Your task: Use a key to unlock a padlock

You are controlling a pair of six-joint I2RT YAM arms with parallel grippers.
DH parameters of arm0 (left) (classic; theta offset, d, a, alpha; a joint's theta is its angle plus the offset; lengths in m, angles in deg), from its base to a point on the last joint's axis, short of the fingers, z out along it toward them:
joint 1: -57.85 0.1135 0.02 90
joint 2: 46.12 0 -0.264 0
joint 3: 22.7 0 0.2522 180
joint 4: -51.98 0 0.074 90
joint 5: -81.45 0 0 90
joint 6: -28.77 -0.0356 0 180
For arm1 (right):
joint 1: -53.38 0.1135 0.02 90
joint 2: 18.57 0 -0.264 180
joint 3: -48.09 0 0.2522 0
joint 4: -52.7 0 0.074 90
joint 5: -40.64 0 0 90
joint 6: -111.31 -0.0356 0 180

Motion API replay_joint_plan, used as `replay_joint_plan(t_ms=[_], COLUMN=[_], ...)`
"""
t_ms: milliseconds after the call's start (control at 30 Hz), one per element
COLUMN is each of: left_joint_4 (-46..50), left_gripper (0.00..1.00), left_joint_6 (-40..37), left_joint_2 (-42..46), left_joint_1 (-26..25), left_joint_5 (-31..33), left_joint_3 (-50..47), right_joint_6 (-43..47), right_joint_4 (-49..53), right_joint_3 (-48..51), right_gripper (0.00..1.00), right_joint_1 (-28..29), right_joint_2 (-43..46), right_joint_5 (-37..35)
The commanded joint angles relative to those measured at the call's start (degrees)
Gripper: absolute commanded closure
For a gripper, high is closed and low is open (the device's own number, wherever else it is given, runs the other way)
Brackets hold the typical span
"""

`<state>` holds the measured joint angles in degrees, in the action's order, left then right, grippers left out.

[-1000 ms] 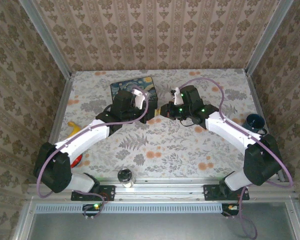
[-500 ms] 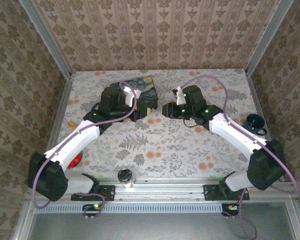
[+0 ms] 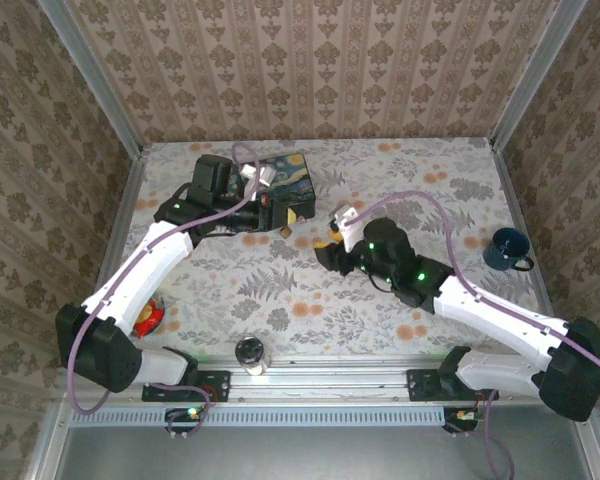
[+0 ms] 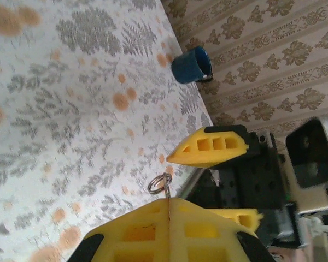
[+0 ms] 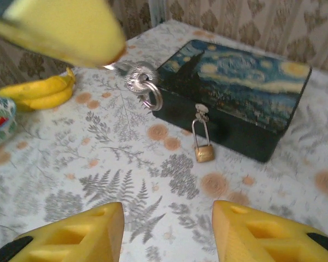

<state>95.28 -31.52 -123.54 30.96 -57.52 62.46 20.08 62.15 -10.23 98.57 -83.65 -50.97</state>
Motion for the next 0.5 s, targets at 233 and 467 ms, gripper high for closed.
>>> replay_joint_plan(t_ms=[233,467], left_joint_4=[8.7,8.1], left_gripper=[1.0,1.0], left_joint_6=[5.3,6.0], left_joint_2=[2.2,3.0], left_joint_1=[0.4,0.4], left_joint_5=[-2.3,-3.3], left_joint_3=[-0.4,-1.0], right_joint_6=[23.5,28.7], right_joint_4=[-19.6,-19.5], right_joint_3=[4.2,1.9], right_gripper=[0.47,0.47], right_joint_1=[2.8,4.3], right_joint_2=[-0.9,-3.9], right_joint_5=[-4.5,-3.2])
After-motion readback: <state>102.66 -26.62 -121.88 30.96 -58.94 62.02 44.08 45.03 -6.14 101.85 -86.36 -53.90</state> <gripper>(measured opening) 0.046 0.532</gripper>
